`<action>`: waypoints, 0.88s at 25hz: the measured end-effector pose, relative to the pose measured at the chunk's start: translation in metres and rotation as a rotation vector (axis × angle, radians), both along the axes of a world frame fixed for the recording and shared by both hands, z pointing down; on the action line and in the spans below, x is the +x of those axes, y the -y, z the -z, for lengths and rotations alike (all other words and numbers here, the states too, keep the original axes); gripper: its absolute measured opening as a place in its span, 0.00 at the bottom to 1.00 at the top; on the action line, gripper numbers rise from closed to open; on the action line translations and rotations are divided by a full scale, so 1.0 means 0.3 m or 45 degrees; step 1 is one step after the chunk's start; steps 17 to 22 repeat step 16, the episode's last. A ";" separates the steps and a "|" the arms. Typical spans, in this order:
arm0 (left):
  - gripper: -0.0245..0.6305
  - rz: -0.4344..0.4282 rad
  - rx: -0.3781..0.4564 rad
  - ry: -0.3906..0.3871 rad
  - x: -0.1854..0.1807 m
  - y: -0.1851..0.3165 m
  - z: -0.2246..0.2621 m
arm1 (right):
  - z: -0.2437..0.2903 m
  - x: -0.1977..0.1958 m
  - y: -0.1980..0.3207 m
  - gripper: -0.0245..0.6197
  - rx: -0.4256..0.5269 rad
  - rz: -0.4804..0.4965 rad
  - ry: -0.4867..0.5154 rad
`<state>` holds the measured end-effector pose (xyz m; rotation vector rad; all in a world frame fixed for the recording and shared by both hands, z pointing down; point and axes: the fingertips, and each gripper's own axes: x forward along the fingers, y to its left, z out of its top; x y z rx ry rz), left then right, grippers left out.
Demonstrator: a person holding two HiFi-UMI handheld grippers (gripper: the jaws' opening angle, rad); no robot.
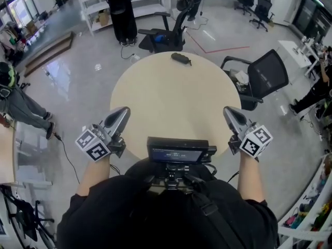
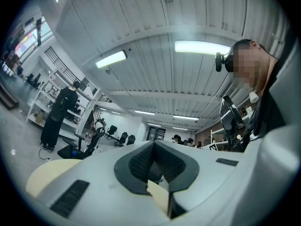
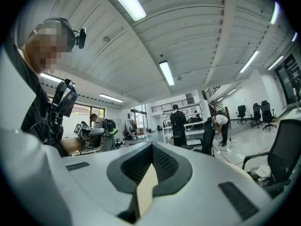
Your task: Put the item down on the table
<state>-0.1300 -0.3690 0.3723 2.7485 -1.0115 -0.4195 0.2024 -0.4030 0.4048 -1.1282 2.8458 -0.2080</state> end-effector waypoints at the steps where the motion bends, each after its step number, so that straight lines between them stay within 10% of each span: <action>1: 0.04 -0.004 0.001 -0.003 -0.001 0.000 0.001 | 0.002 0.002 -0.004 0.05 0.003 -0.005 -0.004; 22: 0.04 -0.035 -0.006 -0.029 -0.079 0.037 -0.001 | 0.057 -0.055 0.002 0.05 0.048 -0.031 -0.037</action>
